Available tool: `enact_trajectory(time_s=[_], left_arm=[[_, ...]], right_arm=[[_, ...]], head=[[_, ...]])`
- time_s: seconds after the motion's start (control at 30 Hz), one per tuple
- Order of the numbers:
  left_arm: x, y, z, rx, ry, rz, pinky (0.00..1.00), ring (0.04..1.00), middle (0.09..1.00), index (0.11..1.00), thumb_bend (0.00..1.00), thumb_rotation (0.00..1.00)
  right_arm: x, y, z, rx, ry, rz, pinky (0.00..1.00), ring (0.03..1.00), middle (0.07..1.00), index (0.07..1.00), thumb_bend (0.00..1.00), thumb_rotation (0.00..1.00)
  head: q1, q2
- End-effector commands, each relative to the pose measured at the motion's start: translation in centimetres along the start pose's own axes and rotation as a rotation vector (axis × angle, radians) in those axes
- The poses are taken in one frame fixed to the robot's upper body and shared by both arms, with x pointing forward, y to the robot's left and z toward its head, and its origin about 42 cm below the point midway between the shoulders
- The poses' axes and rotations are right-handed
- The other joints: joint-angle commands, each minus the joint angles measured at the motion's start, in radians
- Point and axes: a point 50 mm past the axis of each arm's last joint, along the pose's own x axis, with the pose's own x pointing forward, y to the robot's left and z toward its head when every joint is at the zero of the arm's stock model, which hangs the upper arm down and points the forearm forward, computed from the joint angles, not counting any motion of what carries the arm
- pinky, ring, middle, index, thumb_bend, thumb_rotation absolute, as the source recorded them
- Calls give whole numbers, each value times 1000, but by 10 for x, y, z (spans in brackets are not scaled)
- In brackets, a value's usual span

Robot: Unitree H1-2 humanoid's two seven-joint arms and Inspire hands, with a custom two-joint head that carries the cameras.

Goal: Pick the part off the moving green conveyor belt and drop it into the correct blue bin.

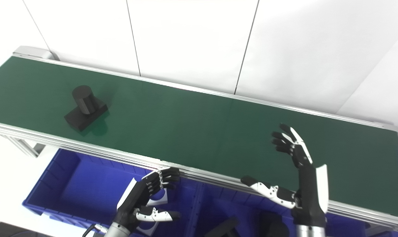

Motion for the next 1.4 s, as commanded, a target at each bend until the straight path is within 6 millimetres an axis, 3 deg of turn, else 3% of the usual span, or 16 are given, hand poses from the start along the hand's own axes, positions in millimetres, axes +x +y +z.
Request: enact_trajectory(time_s=[0.0,0.4,0.73,1.1,1.37], left_arm=[[6,1,7,19,-57,-5,676,743,778,746,884,25],[14,2,2,39,-46,-23,670,738,784,734,904,10],[18,0,0,43,-44,-29,660,722,767,725,901,2],[23,-2,-3,77,-43,-26,664,719,757,727,910,32],[20,-1,-1,80,-47,-38,648,715,761,734,915,19]], right_arm=[[16,-1,9,-18,-42,28,652,704,762,853,819,254],[71,14,18,-60,-44,125,640,727,779,849,840,344],[105,28,28,-65,-43,182,674,750,783,869,845,405],[149,61,48,-127,-22,286,678,760,810,877,865,445],[165,89,55,-148,-20,358,637,736,807,881,879,471]], head=[[-1,-12],[-16,-50],[-14,-68],[2,-81],[-12,-78]])
